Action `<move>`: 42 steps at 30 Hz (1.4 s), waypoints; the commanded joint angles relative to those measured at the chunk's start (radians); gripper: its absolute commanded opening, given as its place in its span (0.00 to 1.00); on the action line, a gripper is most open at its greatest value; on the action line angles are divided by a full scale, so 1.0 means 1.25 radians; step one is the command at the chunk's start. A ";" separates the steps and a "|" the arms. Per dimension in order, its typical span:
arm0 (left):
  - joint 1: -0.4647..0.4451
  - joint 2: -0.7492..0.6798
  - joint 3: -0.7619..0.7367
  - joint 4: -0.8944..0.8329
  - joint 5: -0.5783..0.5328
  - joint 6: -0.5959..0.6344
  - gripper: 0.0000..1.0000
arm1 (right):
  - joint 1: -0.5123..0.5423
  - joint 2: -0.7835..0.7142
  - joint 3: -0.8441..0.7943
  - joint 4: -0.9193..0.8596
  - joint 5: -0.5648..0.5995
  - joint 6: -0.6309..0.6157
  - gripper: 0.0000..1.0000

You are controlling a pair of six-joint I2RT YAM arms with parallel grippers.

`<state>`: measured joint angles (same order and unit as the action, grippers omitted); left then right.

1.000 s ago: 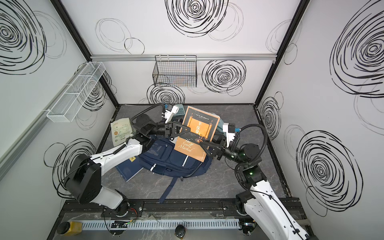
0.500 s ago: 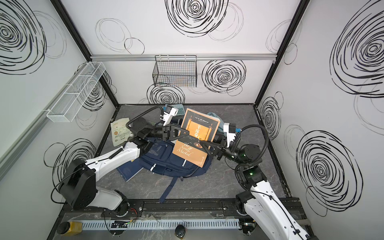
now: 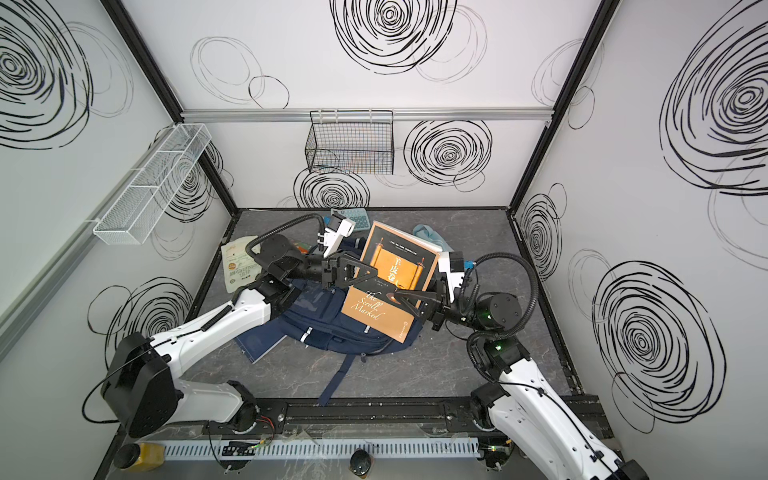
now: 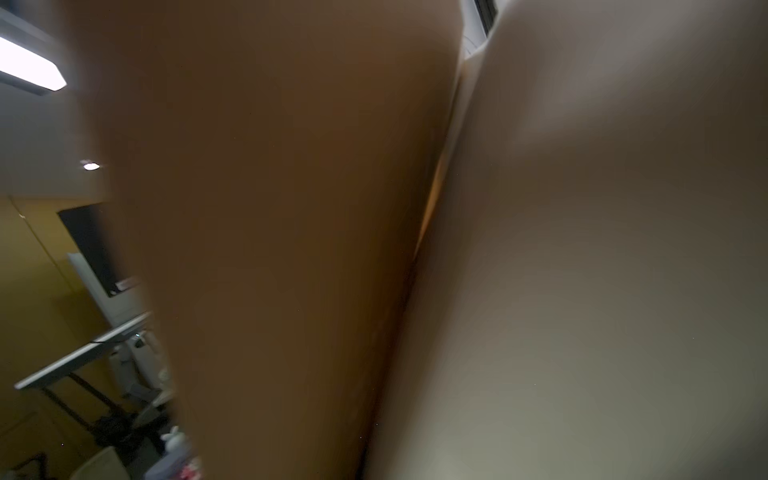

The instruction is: Pack the student bag

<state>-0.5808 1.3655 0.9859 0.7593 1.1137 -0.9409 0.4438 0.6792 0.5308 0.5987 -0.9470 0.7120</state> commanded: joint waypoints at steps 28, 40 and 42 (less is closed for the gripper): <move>-0.285 0.246 0.133 -0.787 -0.951 0.669 0.69 | -0.201 -0.167 0.030 -0.540 0.784 -0.125 0.00; -0.310 0.397 0.214 -0.800 -1.087 0.702 0.69 | -0.200 -0.159 0.016 -0.512 0.786 -0.133 0.00; -0.313 0.414 0.220 -0.800 -1.105 0.707 0.67 | -0.200 -0.158 0.015 -0.513 0.788 -0.135 0.00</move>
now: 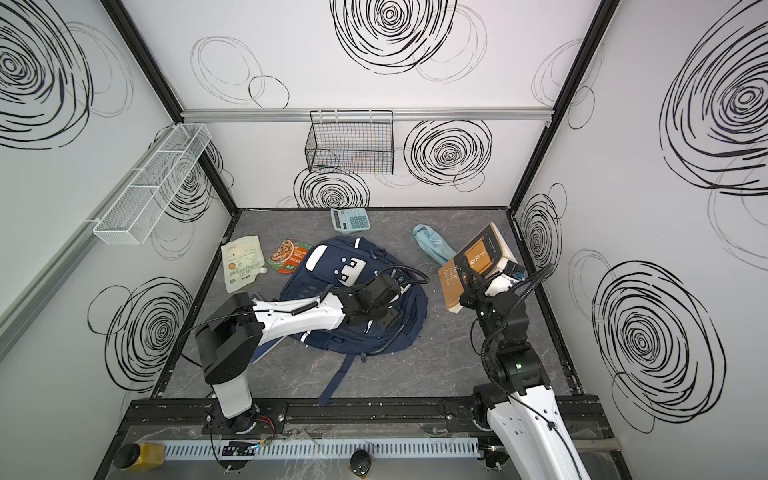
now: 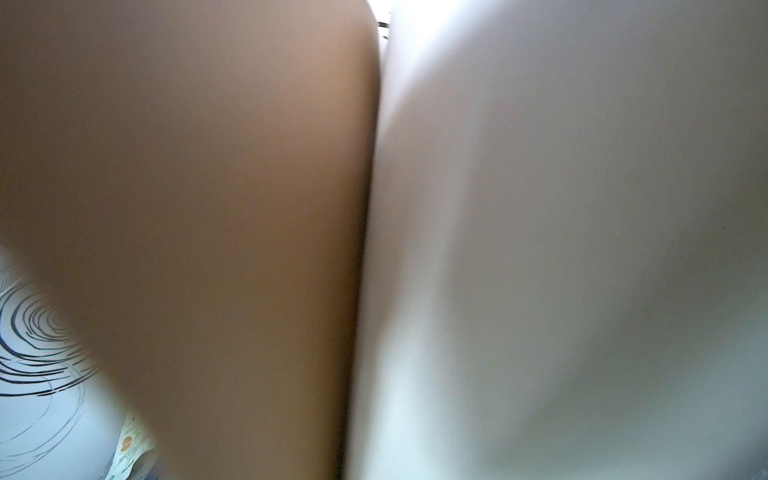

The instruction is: Pack the student bag

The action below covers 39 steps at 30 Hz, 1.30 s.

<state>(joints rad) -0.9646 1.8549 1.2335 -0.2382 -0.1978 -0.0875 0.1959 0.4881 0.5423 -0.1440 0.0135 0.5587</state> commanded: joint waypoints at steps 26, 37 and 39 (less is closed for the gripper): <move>0.014 -0.251 0.002 0.078 -0.021 0.056 0.00 | -0.002 0.012 0.007 0.109 -0.071 -0.003 0.00; 0.156 -0.451 -0.122 0.315 0.263 -0.033 0.00 | 0.001 0.048 0.004 0.174 -0.236 0.031 0.00; 0.169 -0.462 -0.152 0.375 0.283 -0.061 0.00 | 0.005 0.060 -0.005 0.200 -0.289 0.052 0.00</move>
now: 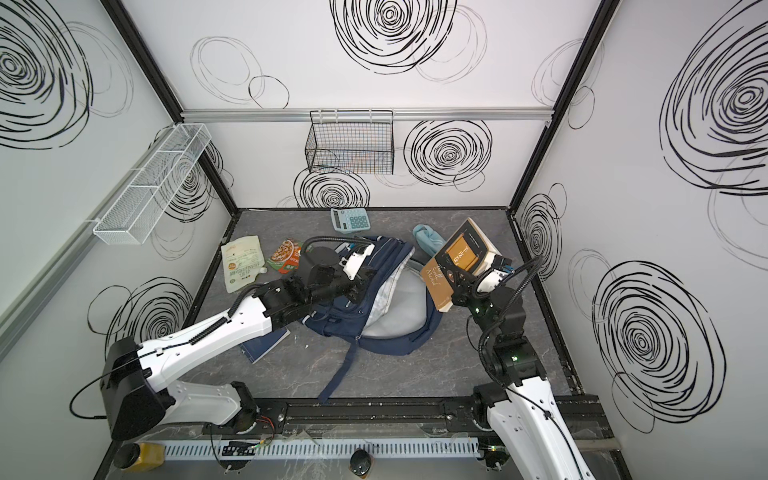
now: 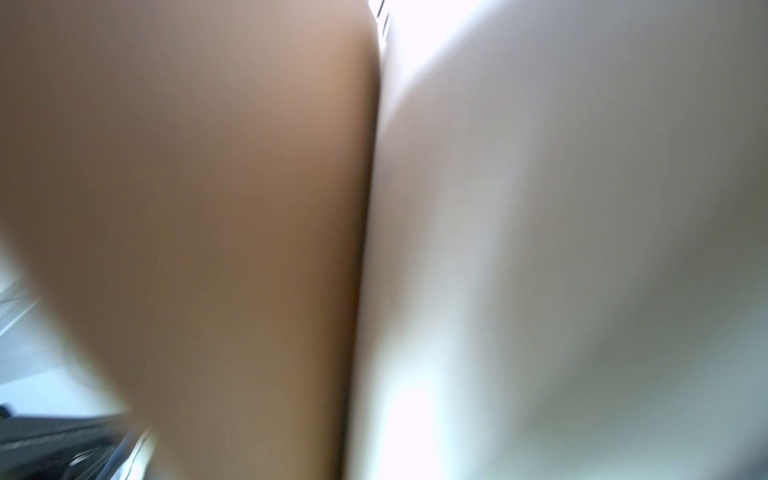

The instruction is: Pack the student bag

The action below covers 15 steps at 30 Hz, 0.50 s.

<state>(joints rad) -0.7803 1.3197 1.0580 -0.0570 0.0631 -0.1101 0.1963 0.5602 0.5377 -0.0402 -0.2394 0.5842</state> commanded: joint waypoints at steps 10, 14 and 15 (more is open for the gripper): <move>0.014 -0.100 -0.140 0.452 0.110 -0.077 0.00 | 0.114 0.015 -0.110 0.220 -0.087 0.309 0.00; 0.014 -0.121 -0.187 0.499 0.115 -0.088 0.00 | 0.178 0.026 -0.136 0.252 -0.032 0.353 0.00; 0.015 -0.126 -0.195 0.505 0.116 -0.093 0.00 | 0.190 0.036 -0.137 0.249 -0.023 0.360 0.00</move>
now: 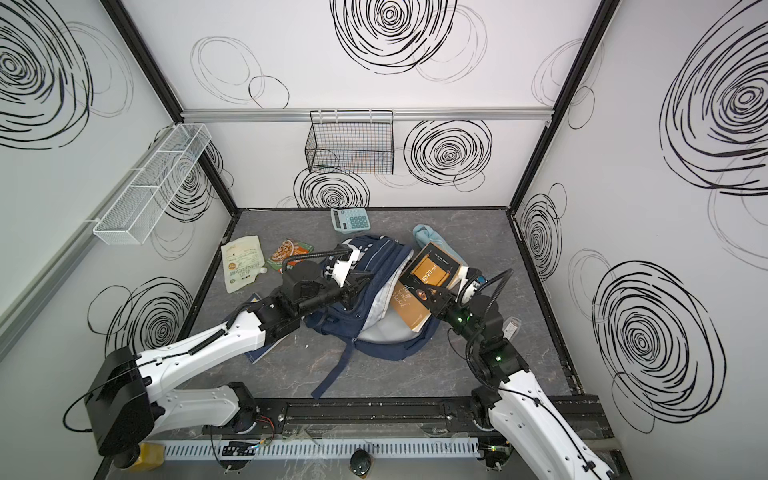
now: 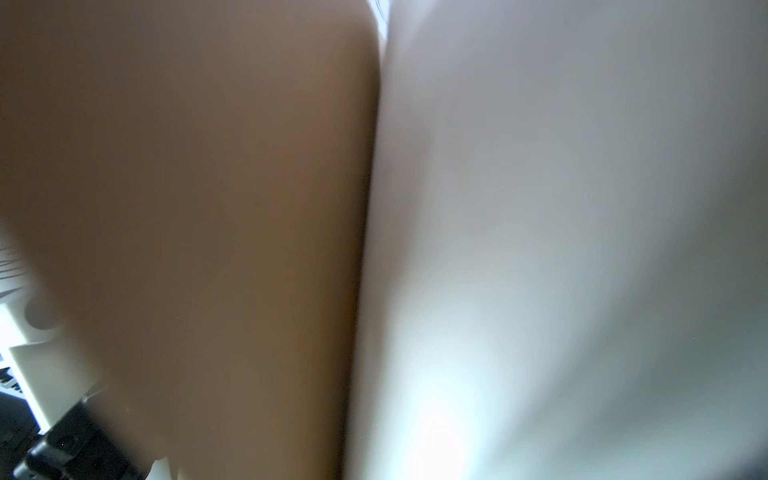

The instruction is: Pack the student bag

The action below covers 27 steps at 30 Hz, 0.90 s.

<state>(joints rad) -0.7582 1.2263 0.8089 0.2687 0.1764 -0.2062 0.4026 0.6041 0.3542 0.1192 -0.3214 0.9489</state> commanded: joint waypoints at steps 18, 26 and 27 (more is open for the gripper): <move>-0.030 -0.086 -0.041 0.280 0.049 -0.017 0.00 | 0.137 0.153 0.019 0.195 0.084 0.176 0.00; -0.037 -0.092 -0.042 0.284 0.064 -0.017 0.00 | 0.216 0.237 0.040 0.221 0.102 0.210 0.00; -0.037 -0.093 -0.041 0.286 0.069 -0.019 0.00 | 0.223 0.245 0.038 0.229 0.108 0.216 0.00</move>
<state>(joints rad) -0.7986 1.1694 0.7338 0.3691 0.2230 -0.2367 0.6563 0.9058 0.3569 0.2726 -0.2134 1.1774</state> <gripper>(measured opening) 0.069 0.160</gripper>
